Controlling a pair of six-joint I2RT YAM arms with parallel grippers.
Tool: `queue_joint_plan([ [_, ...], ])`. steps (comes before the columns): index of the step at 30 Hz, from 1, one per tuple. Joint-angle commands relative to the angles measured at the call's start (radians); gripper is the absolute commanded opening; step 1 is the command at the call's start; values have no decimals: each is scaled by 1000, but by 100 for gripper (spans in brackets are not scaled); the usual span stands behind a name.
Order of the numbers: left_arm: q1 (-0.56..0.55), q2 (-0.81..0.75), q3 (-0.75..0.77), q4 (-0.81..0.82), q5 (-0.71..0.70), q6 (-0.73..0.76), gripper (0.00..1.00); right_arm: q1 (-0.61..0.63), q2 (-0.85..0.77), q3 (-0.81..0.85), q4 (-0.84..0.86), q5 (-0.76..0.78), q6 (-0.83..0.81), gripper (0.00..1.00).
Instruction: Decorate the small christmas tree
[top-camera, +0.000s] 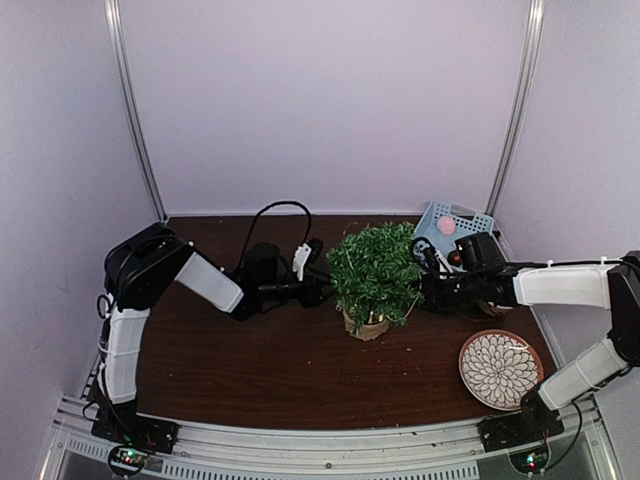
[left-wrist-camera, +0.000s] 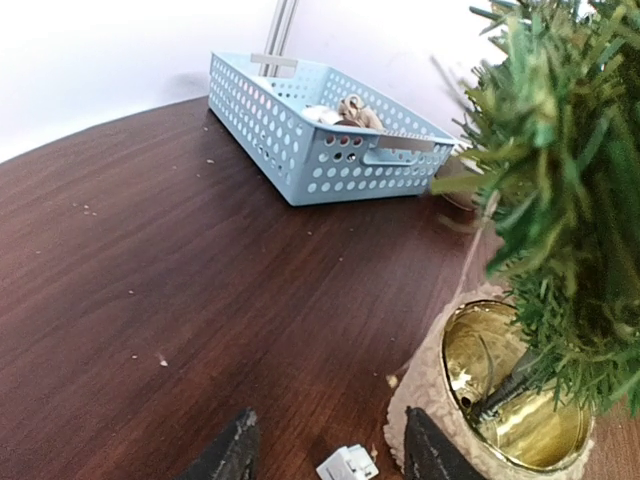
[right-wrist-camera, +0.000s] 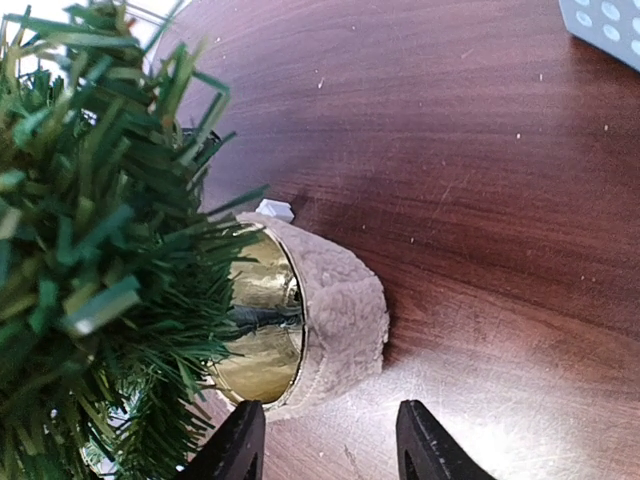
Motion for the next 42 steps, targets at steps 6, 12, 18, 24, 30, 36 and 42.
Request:
queue_joint_plan([
  [6, -20, 54, 37, 65, 38, -45, 34, 6, 5, -59, 136, -29, 67, 50],
  [12, -19, 27, -15, 94, 48, -53, 3, 20, 43, -83, 224, -41, 106, 49],
  [18, -19, -75, -110, 73, 27, -55, 0, 37, 81, -95, 287, -43, 133, 48],
  [24, -20, -177, -209, 55, 16, -70, 0, 63, 114, -114, 355, -35, 165, 47],
  [30, -20, -292, -289, -2, -11, -59, 0, 74, 141, -137, 412, -22, 191, 44],
  [36, -28, -369, -329, -48, 4, -69, 0, 80, 170, -150, 470, -21, 213, 40],
  [42, -60, -378, -303, -78, 17, -76, 0, 106, 213, -148, 549, -32, 249, 37],
])
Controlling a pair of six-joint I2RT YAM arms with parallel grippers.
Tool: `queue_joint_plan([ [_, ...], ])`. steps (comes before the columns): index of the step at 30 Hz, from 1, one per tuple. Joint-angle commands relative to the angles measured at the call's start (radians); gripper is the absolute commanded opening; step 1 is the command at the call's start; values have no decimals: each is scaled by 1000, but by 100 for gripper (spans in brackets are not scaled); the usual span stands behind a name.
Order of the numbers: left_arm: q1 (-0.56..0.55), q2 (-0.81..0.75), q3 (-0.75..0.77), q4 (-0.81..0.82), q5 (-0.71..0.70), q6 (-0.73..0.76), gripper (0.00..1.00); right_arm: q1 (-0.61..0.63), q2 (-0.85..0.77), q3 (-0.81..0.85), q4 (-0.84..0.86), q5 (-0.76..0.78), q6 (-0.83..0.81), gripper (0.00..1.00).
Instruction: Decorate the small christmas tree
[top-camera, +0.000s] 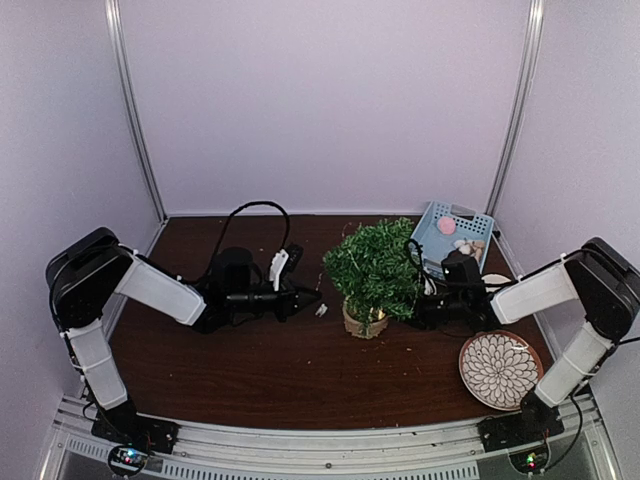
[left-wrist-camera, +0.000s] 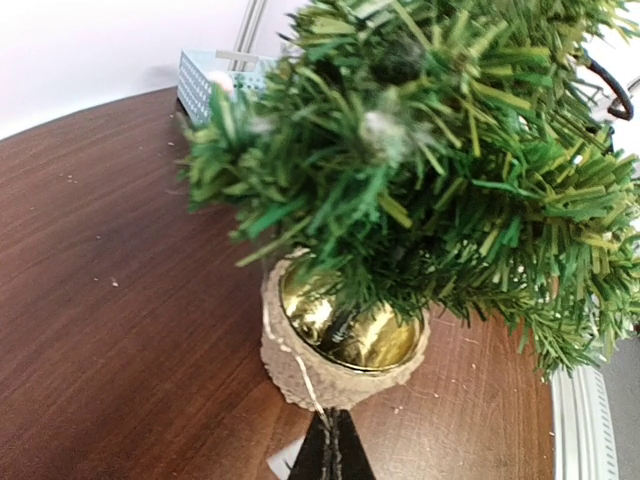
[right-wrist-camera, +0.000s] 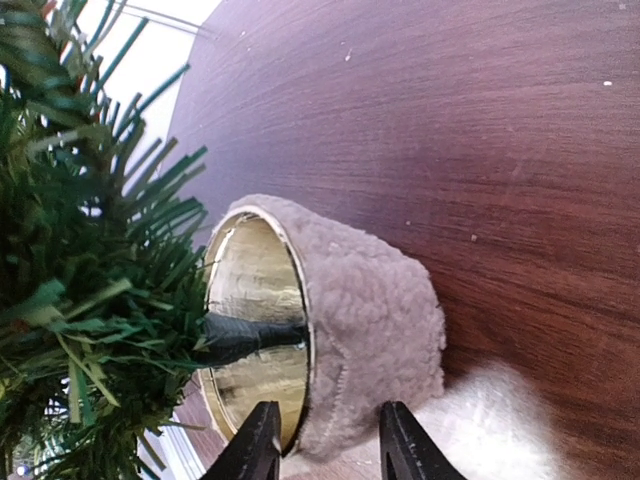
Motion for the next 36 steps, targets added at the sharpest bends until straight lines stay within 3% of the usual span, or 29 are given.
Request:
queue_joint_plan([
  [1, -29, -12, 21, 4, 16, -24, 0, 26, 41, -7, 91, 3, 40, 37],
  [17, -68, 95, 69, 183, 9, -187, 0, 128, 140, 13, 258, 9, 132, 31],
  [36, -82, 187, -7, 328, -69, -188, 0, 168, 161, 22, 307, 24, 160, 31],
])
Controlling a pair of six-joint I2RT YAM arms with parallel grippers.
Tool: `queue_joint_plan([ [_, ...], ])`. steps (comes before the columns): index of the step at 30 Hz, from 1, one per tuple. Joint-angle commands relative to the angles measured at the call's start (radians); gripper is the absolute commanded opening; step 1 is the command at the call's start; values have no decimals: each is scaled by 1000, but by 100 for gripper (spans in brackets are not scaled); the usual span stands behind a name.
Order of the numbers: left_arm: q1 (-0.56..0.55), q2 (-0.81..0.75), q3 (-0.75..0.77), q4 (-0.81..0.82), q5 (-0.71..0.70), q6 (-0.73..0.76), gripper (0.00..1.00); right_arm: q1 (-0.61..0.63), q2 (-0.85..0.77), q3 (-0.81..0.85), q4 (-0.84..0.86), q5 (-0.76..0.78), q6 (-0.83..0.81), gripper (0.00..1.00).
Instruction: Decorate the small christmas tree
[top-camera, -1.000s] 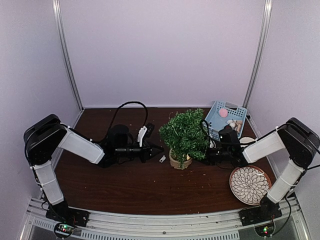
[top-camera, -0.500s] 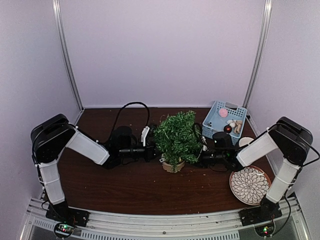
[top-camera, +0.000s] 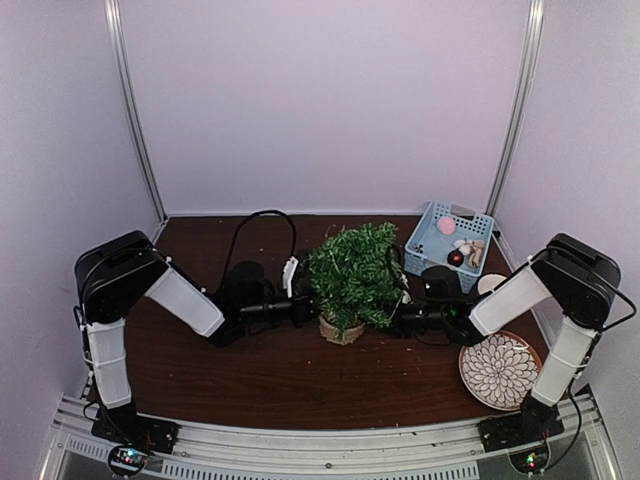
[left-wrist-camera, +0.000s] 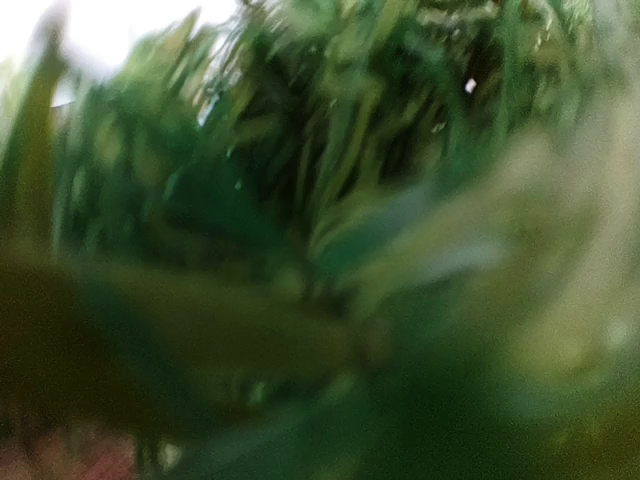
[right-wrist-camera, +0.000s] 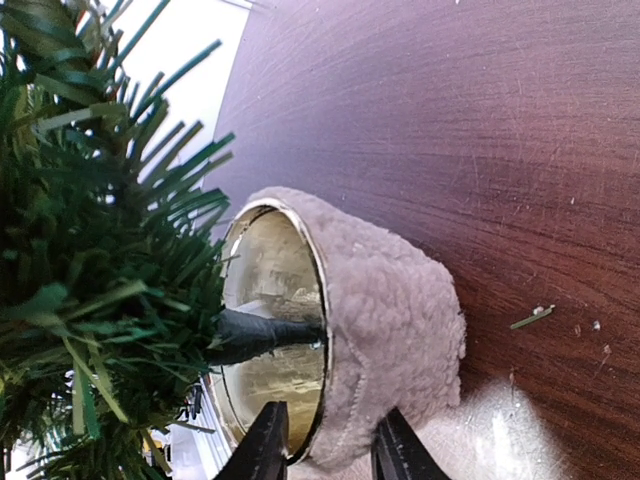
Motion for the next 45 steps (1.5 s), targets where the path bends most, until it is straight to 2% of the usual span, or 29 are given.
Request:
queue_joint_plan([
  [1, -5, 28, -43, 64, -32, 9, 0, 18, -5, 17, -10, 10, -6, 32],
  [3, -6, 20, -61, 69, -39, 9, 0, 19, -7, 18, -17, 12, -8, 32],
  [6, -5, -4, -79, 58, -46, 21, 8, 22, -8, 22, -16, 13, -7, 32],
  [15, 3, -112, -172, 21, -114, 56, 43, 40, -11, 41, -35, 23, -14, 35],
  [21, 15, -168, -224, 4, -141, 62, 54, 51, 12, 51, -3, 21, 7, 36],
  [31, 54, -197, -286, 46, -183, 27, 63, 70, 40, 45, 80, 24, 52, 38],
  [45, 74, -250, -317, 18, -238, 50, 65, 35, -109, -48, 36, 102, 30, 48],
])
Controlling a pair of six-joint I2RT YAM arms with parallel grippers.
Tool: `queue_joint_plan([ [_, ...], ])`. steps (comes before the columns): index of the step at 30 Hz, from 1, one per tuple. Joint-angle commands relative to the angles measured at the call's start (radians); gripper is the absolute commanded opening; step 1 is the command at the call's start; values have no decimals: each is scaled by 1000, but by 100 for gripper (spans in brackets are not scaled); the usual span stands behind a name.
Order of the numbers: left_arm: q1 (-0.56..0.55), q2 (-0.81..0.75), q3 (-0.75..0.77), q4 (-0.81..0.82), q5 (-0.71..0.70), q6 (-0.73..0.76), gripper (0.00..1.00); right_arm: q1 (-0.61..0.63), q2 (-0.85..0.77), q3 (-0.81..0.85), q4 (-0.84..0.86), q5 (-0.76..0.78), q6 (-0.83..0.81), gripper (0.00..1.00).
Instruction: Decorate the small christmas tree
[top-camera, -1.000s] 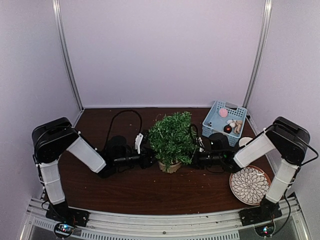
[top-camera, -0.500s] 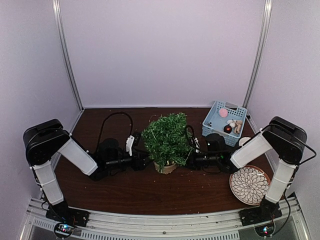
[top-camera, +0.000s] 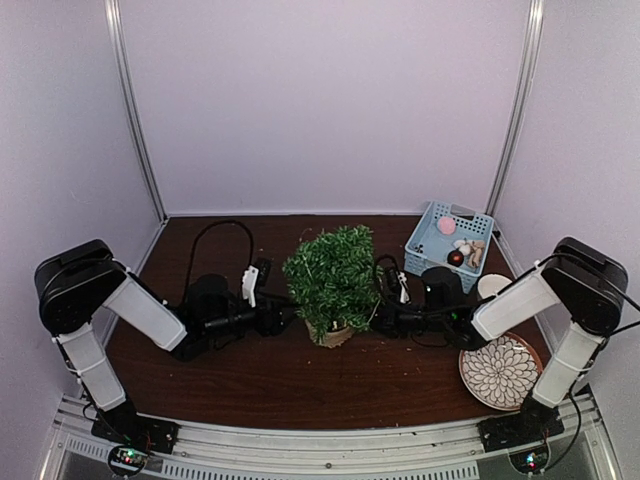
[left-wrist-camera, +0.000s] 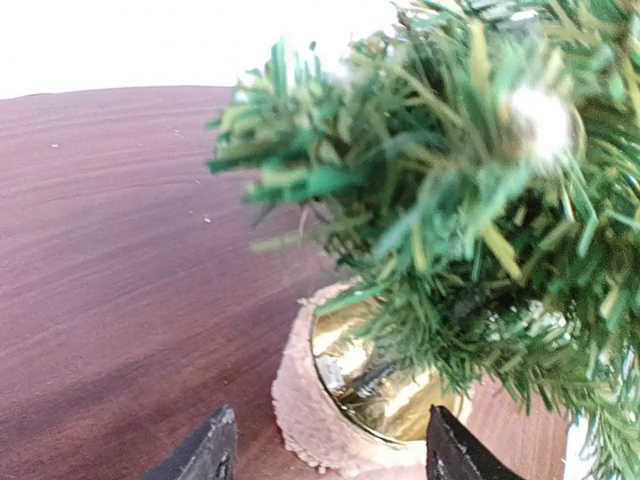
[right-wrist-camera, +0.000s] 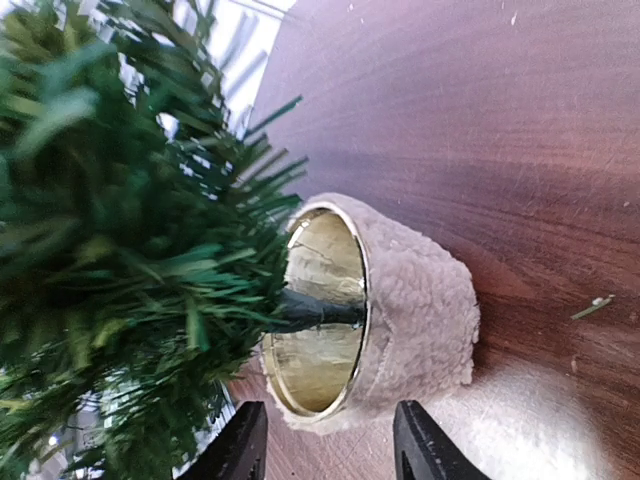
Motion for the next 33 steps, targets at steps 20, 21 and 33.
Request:
queue_joint_plan([
  [20, 95, -113, -51, -88, -143, -24, 67, -161, -362, 38, -568, 50, -345, 49],
  [21, 104, -129, -47, -122, -145, -26, 67, -178, -380, 61, -618, 52, -379, 49],
  [33, 161, -342, 177, -760, -245, 89, 87, -539, -365, 519, -1095, 127, -733, 49],
])
